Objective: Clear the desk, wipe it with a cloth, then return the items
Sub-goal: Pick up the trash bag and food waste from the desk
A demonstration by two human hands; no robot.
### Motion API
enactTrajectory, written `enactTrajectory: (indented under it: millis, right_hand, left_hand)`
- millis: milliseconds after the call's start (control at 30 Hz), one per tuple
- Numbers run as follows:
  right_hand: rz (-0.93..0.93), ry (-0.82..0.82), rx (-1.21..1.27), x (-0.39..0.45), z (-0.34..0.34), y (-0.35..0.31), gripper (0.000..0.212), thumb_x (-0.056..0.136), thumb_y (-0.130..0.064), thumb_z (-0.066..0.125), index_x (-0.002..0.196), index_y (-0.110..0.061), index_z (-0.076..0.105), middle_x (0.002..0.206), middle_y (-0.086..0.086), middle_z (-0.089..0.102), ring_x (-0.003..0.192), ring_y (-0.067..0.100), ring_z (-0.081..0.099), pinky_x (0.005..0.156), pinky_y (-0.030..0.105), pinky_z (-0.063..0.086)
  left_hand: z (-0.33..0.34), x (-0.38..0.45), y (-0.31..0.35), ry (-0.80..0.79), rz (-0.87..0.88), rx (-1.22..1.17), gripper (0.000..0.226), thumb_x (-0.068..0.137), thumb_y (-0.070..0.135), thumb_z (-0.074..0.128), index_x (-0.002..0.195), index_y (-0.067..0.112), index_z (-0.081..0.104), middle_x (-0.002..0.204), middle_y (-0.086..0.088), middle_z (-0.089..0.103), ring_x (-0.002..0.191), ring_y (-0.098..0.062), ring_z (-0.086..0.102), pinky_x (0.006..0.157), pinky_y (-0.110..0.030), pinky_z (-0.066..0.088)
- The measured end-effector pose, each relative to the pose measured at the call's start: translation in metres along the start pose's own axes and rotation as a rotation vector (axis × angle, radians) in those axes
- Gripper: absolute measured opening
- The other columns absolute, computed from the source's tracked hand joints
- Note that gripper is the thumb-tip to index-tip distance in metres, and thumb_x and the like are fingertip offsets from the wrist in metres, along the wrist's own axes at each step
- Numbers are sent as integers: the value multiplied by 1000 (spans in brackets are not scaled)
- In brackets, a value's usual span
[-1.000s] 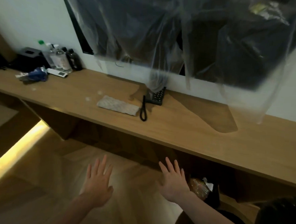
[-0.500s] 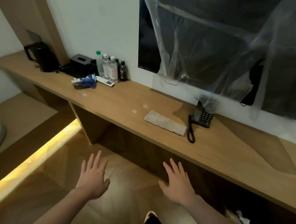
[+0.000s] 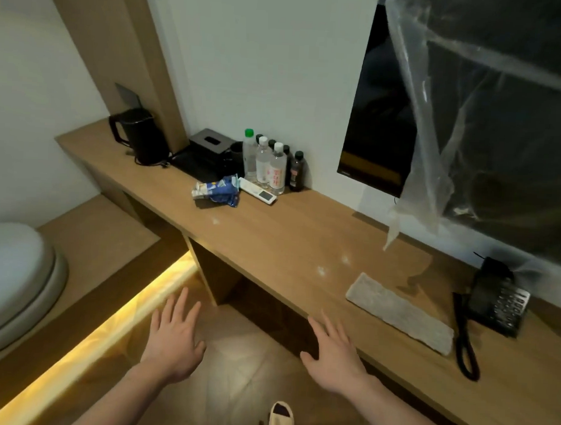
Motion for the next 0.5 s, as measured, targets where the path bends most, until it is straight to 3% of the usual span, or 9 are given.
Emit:
enactTrajectory:
  millis: [233, 500]
  right_hand:
    - [-25, 9, 42, 82, -46, -64, 79, 101, -54, 51, 164, -38, 6, 171, -7, -14, 158, 26, -11, 127, 50, 4]
    - [77, 63, 63, 166, -64, -132, 82, 100, -51, 55, 164, -38, 4, 171, -9, -15, 158, 24, -12, 128, 49, 7]
  left_hand:
    - [-43, 85, -35, 18, 8, -6, 79, 100, 55, 45, 165, 28, 7, 168, -6, -27, 154, -31, -24, 127, -54, -5]
    - [-77, 215, -83, 9, 126, -1, 85, 98, 54, 51, 165, 28, 5, 169, -6, -24, 155, -31, -21, 128, -54, -1]
Point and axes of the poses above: each hand's wrist, its own x-axis towards the middle knuckle, its own z-axis out of the palm, y = z × x, the point moved 2 cm from there along x, towards the middle knuckle
